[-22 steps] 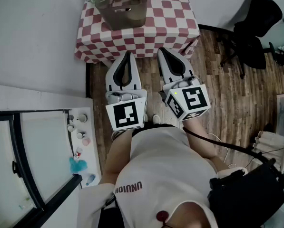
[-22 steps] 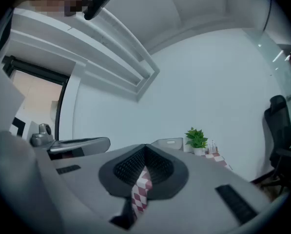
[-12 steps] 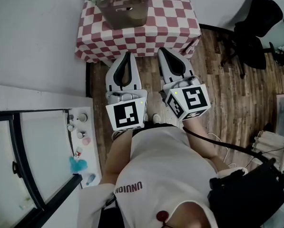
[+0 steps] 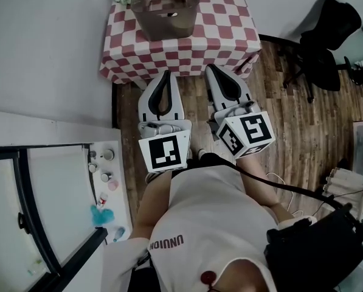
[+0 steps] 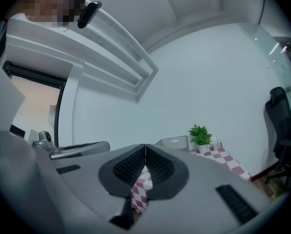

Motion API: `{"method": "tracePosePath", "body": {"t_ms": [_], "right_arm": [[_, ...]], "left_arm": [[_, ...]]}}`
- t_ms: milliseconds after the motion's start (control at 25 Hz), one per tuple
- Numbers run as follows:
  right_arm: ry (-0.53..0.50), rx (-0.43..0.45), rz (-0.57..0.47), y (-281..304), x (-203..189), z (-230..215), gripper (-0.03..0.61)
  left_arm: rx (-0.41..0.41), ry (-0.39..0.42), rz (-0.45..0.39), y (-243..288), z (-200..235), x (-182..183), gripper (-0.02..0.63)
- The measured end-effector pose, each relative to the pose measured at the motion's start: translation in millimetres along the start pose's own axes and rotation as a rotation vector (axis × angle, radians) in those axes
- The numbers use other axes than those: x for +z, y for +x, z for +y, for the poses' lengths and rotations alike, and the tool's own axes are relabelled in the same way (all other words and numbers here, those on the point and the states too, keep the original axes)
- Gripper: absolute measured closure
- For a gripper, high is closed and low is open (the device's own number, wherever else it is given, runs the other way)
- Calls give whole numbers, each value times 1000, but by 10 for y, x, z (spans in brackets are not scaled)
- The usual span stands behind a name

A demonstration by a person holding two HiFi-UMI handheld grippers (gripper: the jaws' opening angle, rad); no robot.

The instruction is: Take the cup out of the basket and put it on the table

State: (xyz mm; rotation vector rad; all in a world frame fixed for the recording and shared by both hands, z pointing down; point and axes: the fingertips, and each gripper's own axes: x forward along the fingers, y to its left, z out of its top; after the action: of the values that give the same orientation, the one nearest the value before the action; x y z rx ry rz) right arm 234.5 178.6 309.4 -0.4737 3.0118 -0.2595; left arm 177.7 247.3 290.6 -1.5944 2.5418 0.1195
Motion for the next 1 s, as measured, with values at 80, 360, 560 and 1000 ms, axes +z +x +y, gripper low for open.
{"method": "tracePosePath", "body": {"t_ms": [80,360,560,1000], "right_arm": [[-8,-6,-7,33,-12,54,560],[-3,-29,0,177,-62,45,560],[-3,-6,-8,434,-61,-37,560],[-27,74,-13,1349,152,-452,560]], "left_arm": [[-1,-8,5,-14,66,-35,601],[-22,-21,23,99,161,-145,601],[-2,-30,18,293,282,-201,601],[30,-17,11,1214,511,-203,601]]}}
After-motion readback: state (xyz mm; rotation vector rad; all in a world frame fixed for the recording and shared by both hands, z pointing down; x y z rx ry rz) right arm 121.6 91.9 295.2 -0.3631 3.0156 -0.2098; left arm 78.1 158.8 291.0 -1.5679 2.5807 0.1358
